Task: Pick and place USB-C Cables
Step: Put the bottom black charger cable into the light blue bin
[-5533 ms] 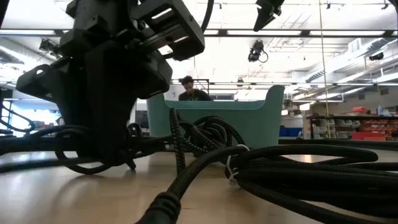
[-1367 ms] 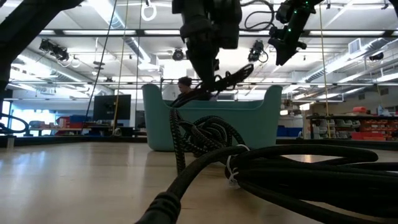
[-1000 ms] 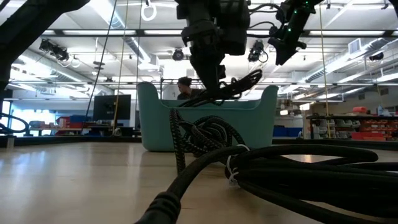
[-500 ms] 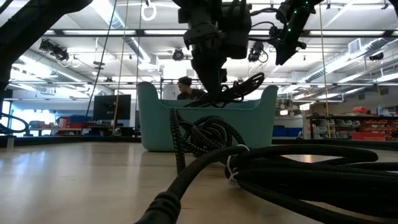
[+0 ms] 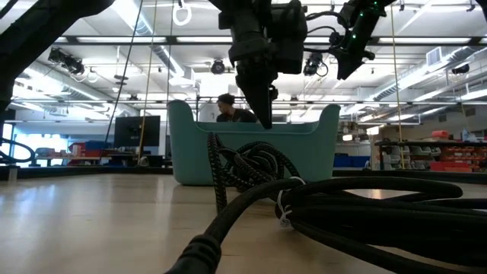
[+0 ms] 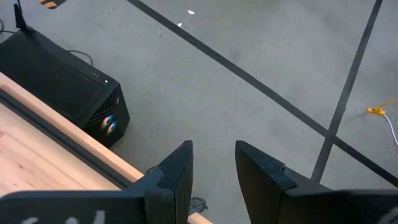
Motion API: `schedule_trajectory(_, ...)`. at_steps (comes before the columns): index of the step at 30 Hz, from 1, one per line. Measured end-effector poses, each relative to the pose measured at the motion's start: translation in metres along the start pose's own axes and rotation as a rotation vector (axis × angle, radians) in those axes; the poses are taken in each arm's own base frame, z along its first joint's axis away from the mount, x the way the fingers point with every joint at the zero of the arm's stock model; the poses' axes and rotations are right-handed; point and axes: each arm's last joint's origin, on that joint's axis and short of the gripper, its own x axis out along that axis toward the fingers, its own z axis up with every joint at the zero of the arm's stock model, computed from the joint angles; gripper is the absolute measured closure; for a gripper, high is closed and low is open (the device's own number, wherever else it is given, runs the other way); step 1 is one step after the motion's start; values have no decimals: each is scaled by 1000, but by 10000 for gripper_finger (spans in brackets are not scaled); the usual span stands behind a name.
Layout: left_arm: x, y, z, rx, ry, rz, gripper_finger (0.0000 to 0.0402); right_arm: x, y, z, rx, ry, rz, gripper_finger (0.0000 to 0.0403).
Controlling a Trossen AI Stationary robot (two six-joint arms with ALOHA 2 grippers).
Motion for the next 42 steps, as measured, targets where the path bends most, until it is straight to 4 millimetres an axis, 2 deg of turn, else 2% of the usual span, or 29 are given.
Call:
schedule_trajectory(4,-3,6,-4,-90,39,79,241,0,0,0,0,0,3,276)
schedule_trajectory(7,-19,12,-10,-164,49,165,250,0,1,0,0,-4,24,276)
schedule_trajectory(12,-60,19,-19,-311,-18,282,258,0,1,1,0,-16,30,276)
schedule_trajectory(18,-127,13,-41,-506,-119,404,259,0,1,1,0,-19,29,276)
schedule_trajectory(25,-198,-16,-77,-698,-230,604,259,0,0,1,12,-19,20,276)
schedule_trajectory(31,-241,-54,-100,-794,-396,684,259,0,-1,3,5,-37,12,276)
schedule_trajectory(37,-261,-92,-110,-801,-531,752,259,0,-3,7,4,-83,0,276)
schedule_trajectory(42,-263,-120,-116,-823,-599,826,260,-1,-3,9,1,-102,-5,276)
